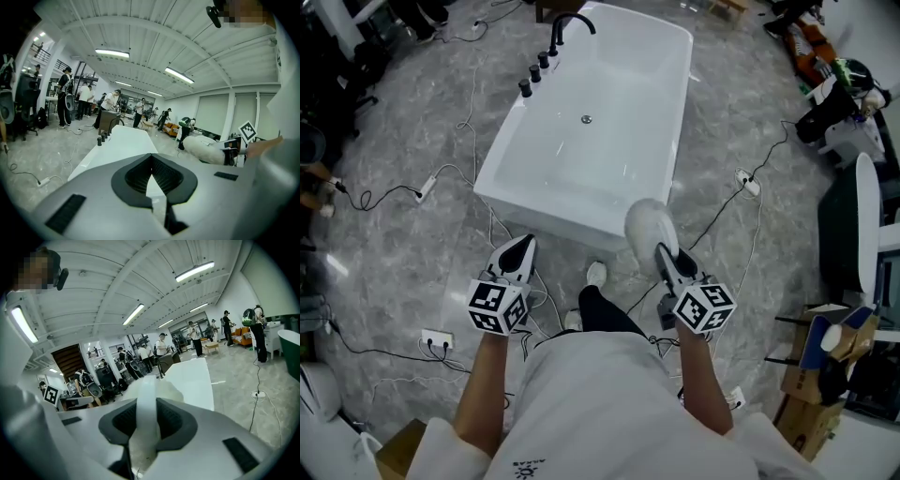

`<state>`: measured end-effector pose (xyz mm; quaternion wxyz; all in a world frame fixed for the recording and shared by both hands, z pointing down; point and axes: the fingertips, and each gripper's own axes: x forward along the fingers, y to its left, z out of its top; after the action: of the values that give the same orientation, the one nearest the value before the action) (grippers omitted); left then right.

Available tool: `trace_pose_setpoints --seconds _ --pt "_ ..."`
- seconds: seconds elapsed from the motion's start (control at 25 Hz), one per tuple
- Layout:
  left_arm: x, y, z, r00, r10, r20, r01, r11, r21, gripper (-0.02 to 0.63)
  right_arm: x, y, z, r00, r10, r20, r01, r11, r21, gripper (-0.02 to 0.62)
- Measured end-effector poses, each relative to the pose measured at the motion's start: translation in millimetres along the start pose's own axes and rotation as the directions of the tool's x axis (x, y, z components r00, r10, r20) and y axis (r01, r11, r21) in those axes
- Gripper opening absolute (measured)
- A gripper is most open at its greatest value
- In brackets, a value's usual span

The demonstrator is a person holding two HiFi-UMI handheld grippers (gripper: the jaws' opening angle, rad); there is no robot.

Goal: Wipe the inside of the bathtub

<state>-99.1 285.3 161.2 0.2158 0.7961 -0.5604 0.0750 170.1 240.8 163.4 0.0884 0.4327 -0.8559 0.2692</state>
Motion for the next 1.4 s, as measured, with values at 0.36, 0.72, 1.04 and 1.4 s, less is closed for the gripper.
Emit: trace_pose_setpoints --seconds 0.36,0.72,1.04,1.4 --pt "77.4 18.1 36.7 0.999 0.015 -0.043 -0.014 1.0 0.029 0.006 54.9 -52.7 31.3 1.0 0.012 -0.025 -0.011 1.0 0.025 0.098" --pt "135.9 27.9 50.3 0.997 0.032 -0.072 -0.031 0.999 0.015 0.006 100.9 -97.7 41.3 0.995 0.035 -0.096 -0.032 0.999 0.03 0.098" --pt "159.8 48.5 44.3 0.991 0.008 -0.13 -0.005 1.0 0.025 0.006 135.3 -105.2 12.1 0.981 0.028 -0.191 -0.018 0.998 0.054 0.098" --pt "213.6 64.7 -2.5 0.951 -0.146 -0.274 0.156 0.988 0.016 0.006 158.8 -131.6 -35.3 0.953 -0.099 -0.287 0.121 0.991 0.06 0.098"
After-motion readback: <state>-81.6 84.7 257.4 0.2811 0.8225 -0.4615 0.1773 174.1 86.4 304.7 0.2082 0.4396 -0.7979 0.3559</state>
